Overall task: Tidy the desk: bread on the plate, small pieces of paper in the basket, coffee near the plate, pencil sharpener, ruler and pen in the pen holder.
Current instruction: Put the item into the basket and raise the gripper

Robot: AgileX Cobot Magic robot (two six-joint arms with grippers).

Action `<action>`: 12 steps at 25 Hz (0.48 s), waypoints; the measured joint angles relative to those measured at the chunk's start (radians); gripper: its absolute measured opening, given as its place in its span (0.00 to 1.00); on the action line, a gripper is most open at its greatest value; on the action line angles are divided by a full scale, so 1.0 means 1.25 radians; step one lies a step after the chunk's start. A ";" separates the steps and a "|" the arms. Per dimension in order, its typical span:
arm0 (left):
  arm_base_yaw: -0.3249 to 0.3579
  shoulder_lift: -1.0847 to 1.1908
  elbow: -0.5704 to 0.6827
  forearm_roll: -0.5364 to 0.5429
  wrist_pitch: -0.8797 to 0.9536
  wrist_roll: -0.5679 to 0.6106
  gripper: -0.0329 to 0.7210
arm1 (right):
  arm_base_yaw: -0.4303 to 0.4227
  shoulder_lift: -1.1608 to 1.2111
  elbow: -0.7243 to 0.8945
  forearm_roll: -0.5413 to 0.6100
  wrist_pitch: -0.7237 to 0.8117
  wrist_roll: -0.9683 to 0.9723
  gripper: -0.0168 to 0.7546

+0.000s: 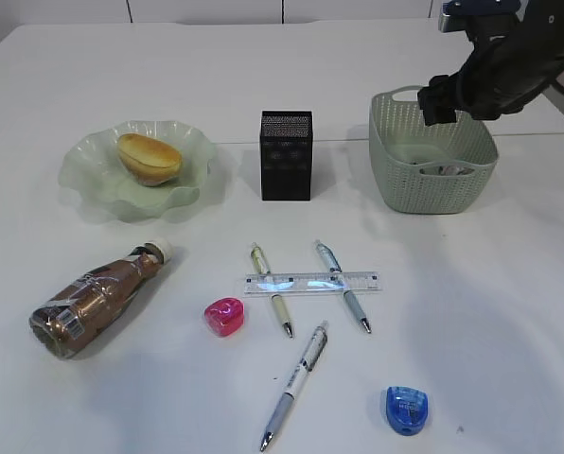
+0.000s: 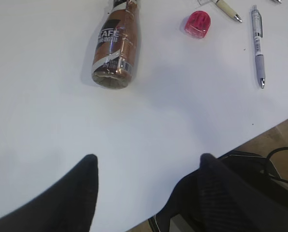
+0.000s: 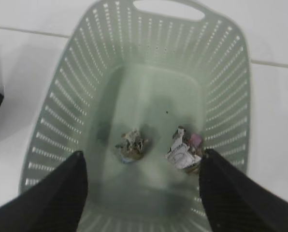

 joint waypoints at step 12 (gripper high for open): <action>0.000 0.000 0.000 0.000 -0.014 0.000 0.65 | 0.000 -0.113 -0.012 -0.008 0.280 0.000 0.75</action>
